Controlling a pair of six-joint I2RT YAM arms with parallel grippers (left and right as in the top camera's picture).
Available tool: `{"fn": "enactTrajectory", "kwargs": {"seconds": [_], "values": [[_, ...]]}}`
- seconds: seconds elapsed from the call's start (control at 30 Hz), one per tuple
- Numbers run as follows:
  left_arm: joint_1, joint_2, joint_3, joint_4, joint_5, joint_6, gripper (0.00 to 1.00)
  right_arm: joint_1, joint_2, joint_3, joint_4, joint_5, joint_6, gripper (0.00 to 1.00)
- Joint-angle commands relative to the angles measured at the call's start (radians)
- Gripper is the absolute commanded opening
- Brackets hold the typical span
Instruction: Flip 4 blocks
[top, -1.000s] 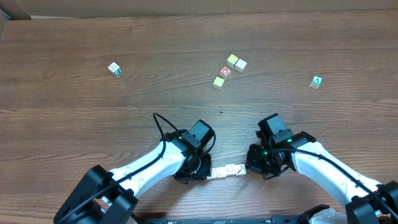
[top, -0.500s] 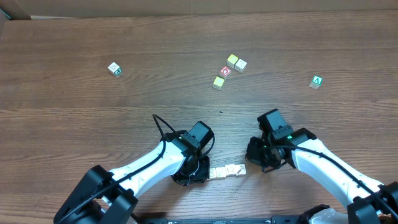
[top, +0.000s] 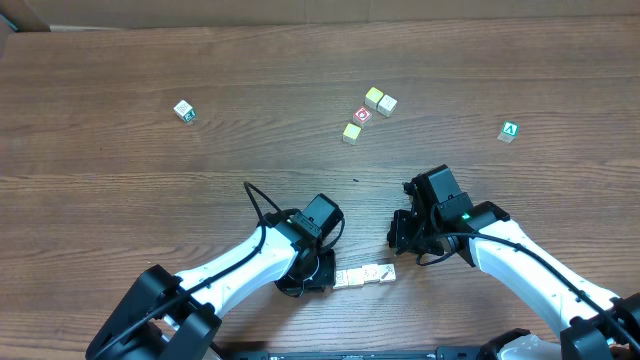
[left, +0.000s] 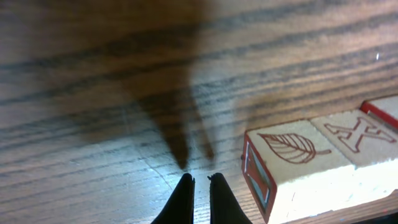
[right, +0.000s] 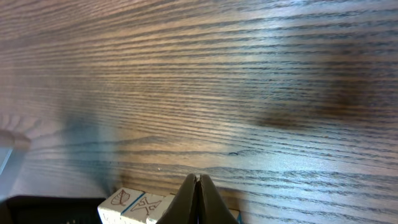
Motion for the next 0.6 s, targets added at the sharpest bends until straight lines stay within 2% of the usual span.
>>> {"fn": "enactTrajectory", "kwargs": {"seconds": [0.0,0.07,0.2,0.57], "values": [[0.017,0.01,-0.003,0.008,-0.018,-0.024,0.04,0.003,-0.006,0.026,-0.001,-0.032,-0.05,0.04],[0.016,0.01,-0.003,0.014,-0.018,-0.023,0.04,0.003,-0.006,0.026,0.011,-0.087,-0.116,0.04],[0.016,0.01,-0.003,0.026,-0.019,-0.024,0.04,0.004,-0.006,0.026,0.016,-0.142,-0.16,0.04],[0.016,0.01,-0.003,0.059,-0.021,-0.024,0.04,0.005,-0.006,0.026,0.021,-0.151,-0.17,0.04]]}}
